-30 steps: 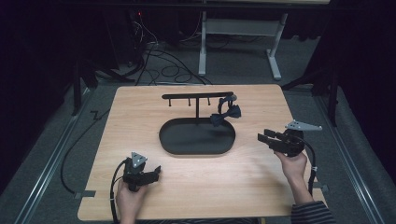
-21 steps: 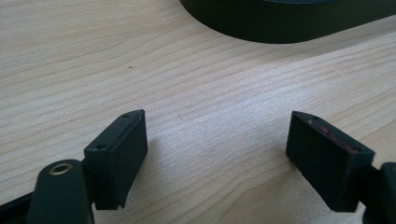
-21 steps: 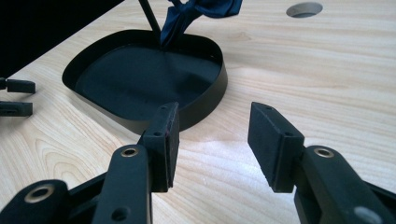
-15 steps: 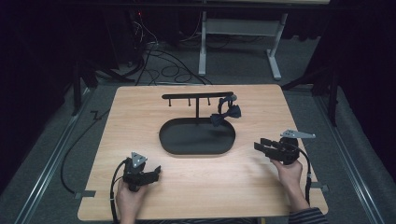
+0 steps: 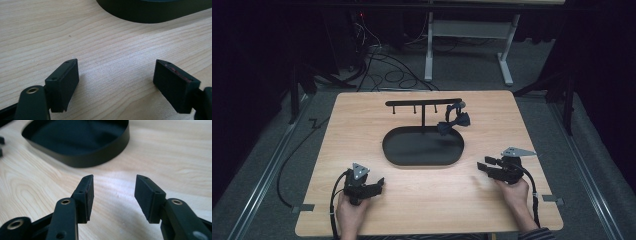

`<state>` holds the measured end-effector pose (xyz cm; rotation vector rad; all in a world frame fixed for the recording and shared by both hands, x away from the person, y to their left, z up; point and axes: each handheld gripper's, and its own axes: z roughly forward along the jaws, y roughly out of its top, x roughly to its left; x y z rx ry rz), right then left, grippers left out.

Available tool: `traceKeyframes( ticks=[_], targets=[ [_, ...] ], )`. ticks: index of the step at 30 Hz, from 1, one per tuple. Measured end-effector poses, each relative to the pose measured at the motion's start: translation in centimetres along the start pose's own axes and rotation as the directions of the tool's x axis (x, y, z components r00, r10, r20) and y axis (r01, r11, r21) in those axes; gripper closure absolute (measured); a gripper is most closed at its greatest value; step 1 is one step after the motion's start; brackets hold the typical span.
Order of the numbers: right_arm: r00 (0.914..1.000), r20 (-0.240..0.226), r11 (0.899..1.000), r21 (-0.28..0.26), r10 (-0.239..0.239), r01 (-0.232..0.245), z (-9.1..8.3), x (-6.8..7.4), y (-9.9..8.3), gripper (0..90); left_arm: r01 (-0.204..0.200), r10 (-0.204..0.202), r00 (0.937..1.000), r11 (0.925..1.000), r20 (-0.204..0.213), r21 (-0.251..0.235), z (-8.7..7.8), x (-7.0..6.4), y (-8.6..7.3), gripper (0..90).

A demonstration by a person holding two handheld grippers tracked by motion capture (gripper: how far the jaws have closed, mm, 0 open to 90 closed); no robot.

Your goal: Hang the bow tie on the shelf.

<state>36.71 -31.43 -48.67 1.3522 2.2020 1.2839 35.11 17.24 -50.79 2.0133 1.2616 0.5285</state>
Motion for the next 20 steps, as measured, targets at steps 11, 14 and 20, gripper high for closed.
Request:
traceKeyframes(
  ticks=[11, 14, 20],
  targets=[
    [0.9941, 0.065, 0.993, 0.085, -0.087, 0.082, 1.5, 1.4, -1.1, 48.8, 0.0, 0.0, 1.0, 1.0, 0.0, 0.0, 0.0, 0.0, 0.0, 20.9],
    [0.9825, 0.098, 0.982, 0.121, -0.158, 0.146, 1.9, 2.1, -1.1, 45.3, 0.0, 0.0, 1.0, 1.0, 0.0, 0.0, 0.0, 0.0, 0.0, 21.0],
    [0.9746, 0.107, 0.974, 0.134, -0.197, 0.182, 2.0, 2.6, -1.2, 43.8, 0.0, 0.0, 1.0, 1.0, 0.0, 0.0, 0.0, 0.0, 0.0, 21.0]
  ],
)
